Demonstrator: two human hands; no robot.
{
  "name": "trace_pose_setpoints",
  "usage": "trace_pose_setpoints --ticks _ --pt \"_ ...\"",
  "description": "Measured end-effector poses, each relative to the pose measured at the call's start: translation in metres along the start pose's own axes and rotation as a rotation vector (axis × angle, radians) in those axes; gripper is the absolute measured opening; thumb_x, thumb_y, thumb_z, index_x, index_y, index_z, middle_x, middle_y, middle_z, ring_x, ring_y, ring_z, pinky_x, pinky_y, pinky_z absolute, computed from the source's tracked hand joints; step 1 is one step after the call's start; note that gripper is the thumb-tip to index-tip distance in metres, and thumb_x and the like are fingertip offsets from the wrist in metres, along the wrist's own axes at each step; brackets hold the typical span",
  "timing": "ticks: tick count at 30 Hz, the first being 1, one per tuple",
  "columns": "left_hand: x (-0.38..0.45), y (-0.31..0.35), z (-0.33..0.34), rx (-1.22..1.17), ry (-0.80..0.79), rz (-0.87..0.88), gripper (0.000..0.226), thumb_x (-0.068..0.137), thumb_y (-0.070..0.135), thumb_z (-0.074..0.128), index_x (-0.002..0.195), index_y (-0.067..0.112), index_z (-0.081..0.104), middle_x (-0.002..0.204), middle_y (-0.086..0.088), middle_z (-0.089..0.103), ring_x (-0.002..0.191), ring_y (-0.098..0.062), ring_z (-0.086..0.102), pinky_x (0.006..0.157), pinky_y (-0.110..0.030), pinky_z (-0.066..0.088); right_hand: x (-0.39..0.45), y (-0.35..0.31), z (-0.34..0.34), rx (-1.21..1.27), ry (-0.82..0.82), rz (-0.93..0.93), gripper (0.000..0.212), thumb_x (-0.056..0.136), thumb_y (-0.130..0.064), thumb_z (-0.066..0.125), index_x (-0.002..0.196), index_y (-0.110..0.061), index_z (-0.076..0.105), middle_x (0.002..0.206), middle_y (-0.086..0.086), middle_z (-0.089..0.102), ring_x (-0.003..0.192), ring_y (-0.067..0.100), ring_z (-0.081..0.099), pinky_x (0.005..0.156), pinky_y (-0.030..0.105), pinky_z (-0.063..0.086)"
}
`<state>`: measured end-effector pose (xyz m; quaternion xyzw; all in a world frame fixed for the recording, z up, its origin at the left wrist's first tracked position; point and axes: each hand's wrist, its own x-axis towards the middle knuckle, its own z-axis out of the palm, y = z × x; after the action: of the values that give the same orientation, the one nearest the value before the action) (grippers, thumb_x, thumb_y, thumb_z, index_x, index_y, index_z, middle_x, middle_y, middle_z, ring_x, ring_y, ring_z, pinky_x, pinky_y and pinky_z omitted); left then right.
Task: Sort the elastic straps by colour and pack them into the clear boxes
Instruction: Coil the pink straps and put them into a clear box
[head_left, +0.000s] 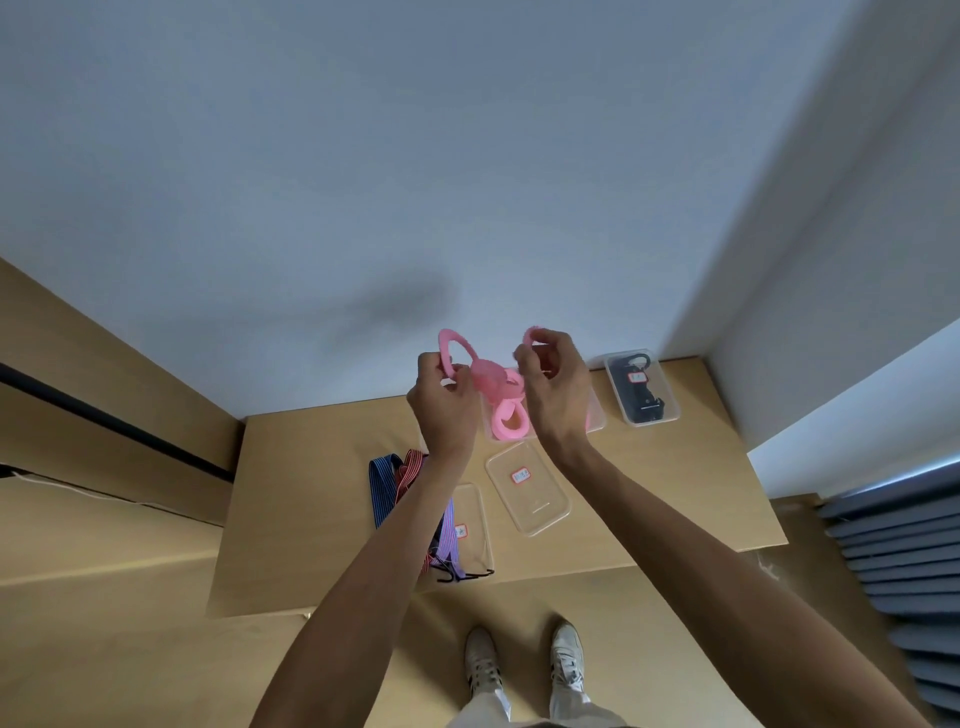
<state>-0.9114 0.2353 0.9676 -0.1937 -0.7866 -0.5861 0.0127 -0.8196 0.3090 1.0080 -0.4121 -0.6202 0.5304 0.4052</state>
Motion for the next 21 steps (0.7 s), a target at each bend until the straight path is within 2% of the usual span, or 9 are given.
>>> trace_pose_setpoints --ticks 2,4,7,10,11,14,16,19,21 --pt "-0.001 0.003 0.001 -0.027 -0.064 0.048 0.012 0.09 0.004 0.068 0.088 0.005 0.056 0.078 -0.002 0.064 0.072 0.005 0.063 0.057 -0.027 0.056 -0.003 -0.001 0.004 -0.016 -0.105 -0.021 0.012 0.096 -0.018 0.061 0.106 -0.015 0.067 0.086 -0.004 0.074 0.081 0.007 0.07 0.072 0.023 0.056" --pt "-0.004 0.006 0.001 -0.001 -0.151 0.145 0.009 0.092 0.009 0.068 0.09 0.006 0.06 0.075 -0.002 0.065 0.066 -0.008 0.062 0.054 -0.032 0.051 -0.005 -0.002 0.009 -0.037 -0.159 -0.034 0.006 0.095 -0.019 0.065 0.1 -0.019 0.067 0.082 -0.013 0.072 0.08 0.0 0.07 0.069 0.017 0.054" --pt "-0.004 0.007 0.0 0.033 -0.278 0.236 0.003 0.094 0.009 0.063 0.097 0.009 0.064 0.076 0.0 0.067 0.061 -0.016 0.057 0.051 -0.032 0.046 0.0 -0.004 0.01 -0.108 -0.227 -0.026 0.008 0.094 -0.019 0.066 0.089 -0.019 0.072 0.076 -0.014 0.072 0.076 0.002 0.07 0.068 0.022 0.056" --pt "-0.001 0.008 -0.004 0.006 -0.388 0.164 0.018 0.092 0.006 0.052 0.103 0.014 0.065 0.087 0.002 0.07 0.074 -0.017 0.063 0.058 -0.034 0.049 0.005 -0.004 0.008 -0.125 -0.275 -0.018 0.016 0.092 -0.014 0.061 0.087 -0.015 0.076 0.074 -0.011 0.073 0.073 0.007 0.068 0.064 0.021 0.053" --pt "0.0 0.009 -0.006 0.001 -0.409 0.146 0.022 0.091 0.008 0.049 0.102 0.016 0.066 0.088 0.003 0.071 0.078 -0.017 0.065 0.062 -0.036 0.051 0.006 -0.003 0.007 -0.136 -0.271 -0.014 0.018 0.091 -0.016 0.059 0.084 -0.015 0.076 0.073 -0.009 0.072 0.072 0.01 0.067 0.064 0.025 0.052" --pt "0.006 0.013 -0.01 0.006 -0.446 0.152 0.027 0.092 0.009 0.045 0.096 0.018 0.071 0.086 0.008 0.072 0.08 -0.015 0.066 0.068 -0.041 0.053 0.008 0.0 0.004 -0.139 -0.264 0.009 0.036 0.095 -0.033 0.057 0.068 -0.012 0.068 0.061 0.003 0.065 0.061 0.017 0.06 0.058 0.033 0.046" --pt "0.008 0.013 -0.011 0.004 -0.472 0.172 0.028 0.09 0.006 0.048 0.094 0.015 0.074 0.095 0.01 0.074 0.09 -0.014 0.068 0.072 -0.039 0.055 0.006 0.001 0.003 -0.106 -0.257 0.027 0.045 0.097 -0.041 0.06 0.062 -0.014 0.064 0.055 0.001 0.061 0.054 0.011 0.056 0.054 0.028 0.041" --pt "0.006 0.013 -0.01 -0.041 -0.412 0.053 0.02 0.087 0.015 0.058 0.09 0.016 0.078 0.089 0.009 0.076 0.089 -0.012 0.069 0.071 -0.032 0.055 0.002 -0.001 0.003 -0.089 -0.214 0.015 0.029 0.094 -0.039 0.067 0.071 -0.023 0.075 0.061 -0.007 0.07 0.06 0.004 0.067 0.057 0.014 0.045" --pt "0.004 0.014 -0.009 -0.155 -0.367 -0.11 0.011 0.087 0.019 0.067 0.09 0.017 0.077 0.084 0.008 0.076 0.084 -0.01 0.072 0.071 -0.025 0.057 -0.001 -0.003 0.004 -0.047 -0.244 0.007 0.02 0.093 -0.036 0.068 0.078 -0.028 0.077 0.065 -0.007 0.073 0.065 0.006 0.07 0.061 0.014 0.049"
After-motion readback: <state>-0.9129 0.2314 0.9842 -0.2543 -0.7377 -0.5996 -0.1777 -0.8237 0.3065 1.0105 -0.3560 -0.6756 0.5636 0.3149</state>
